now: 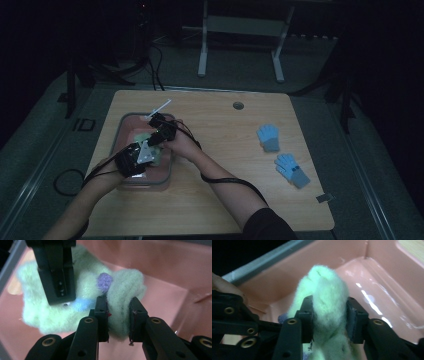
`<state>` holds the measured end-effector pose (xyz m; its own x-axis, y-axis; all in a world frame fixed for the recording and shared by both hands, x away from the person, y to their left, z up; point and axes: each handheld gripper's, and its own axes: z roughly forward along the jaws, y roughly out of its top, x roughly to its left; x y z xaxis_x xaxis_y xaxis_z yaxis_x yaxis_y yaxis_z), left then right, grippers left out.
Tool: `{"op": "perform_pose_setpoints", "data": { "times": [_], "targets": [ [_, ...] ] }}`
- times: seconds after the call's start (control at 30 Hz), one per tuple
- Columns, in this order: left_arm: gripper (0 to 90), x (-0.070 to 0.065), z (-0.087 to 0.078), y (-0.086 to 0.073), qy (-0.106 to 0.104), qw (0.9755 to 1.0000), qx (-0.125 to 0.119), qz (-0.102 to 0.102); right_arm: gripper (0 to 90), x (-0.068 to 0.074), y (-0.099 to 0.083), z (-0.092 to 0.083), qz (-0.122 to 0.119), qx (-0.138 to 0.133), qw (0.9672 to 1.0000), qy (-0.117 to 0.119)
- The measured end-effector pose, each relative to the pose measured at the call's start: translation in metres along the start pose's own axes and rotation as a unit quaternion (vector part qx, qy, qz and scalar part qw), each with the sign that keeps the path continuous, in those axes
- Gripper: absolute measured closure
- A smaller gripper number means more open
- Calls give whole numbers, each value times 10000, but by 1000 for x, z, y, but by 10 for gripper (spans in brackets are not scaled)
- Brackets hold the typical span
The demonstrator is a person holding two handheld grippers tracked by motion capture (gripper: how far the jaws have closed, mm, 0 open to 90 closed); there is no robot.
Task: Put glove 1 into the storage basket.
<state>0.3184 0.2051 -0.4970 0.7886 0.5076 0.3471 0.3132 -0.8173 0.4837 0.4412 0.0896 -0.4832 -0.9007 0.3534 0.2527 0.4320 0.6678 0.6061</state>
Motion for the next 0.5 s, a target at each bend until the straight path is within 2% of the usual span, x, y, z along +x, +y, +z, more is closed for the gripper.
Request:
{"op": "perform_pose_setpoints", "data": {
  "times": [0.07, 0.1, 0.13, 0.17, 0.2, 0.23, 0.3, 0.4, 0.5],
  "targets": [
    [734, 2, 6, 2, -144, 9998, 97, 0, 574, -2, -2, 1, -4, 69, 9999, -151],
    [731, 3, 9, 3, -237, 9996, 159, 5, 582, -3, -4, 0, -28, 82, 9997, -223],
    [725, 4, 12, 3, -217, 9995, 215, 4, 558, -3, -5, -1, -35, 53, 9997, -234],
    [719, 4, 14, 4, -211, 9995, 253, 6, 530, -2, -5, -3, -54, 34, 9994, -351],
    [712, 5, 15, 4, -312, 9991, 287, -28, 521, -1, -5, -4, -164, 14, 9986, -505],
    [704, 7, 16, 5, -361, 9989, 299, -73, 506, -1, -5, -6, -214, 7, 9983, -546],
    [694, 9, 18, 5, -496, 9982, 316, -130, 491, -1, -5, -10, -192, -26, 9984, -532],
    [667, 9, 19, 6, -572, 9977, 322, -154, 487, -3, -8, -16, -138, -63, 9987, -477],
    [597, 8, 16, 6, -628, 9975, 250, -227, 486, -5, -11, -22, -93, -124, 9988, -459]
  ]
}}
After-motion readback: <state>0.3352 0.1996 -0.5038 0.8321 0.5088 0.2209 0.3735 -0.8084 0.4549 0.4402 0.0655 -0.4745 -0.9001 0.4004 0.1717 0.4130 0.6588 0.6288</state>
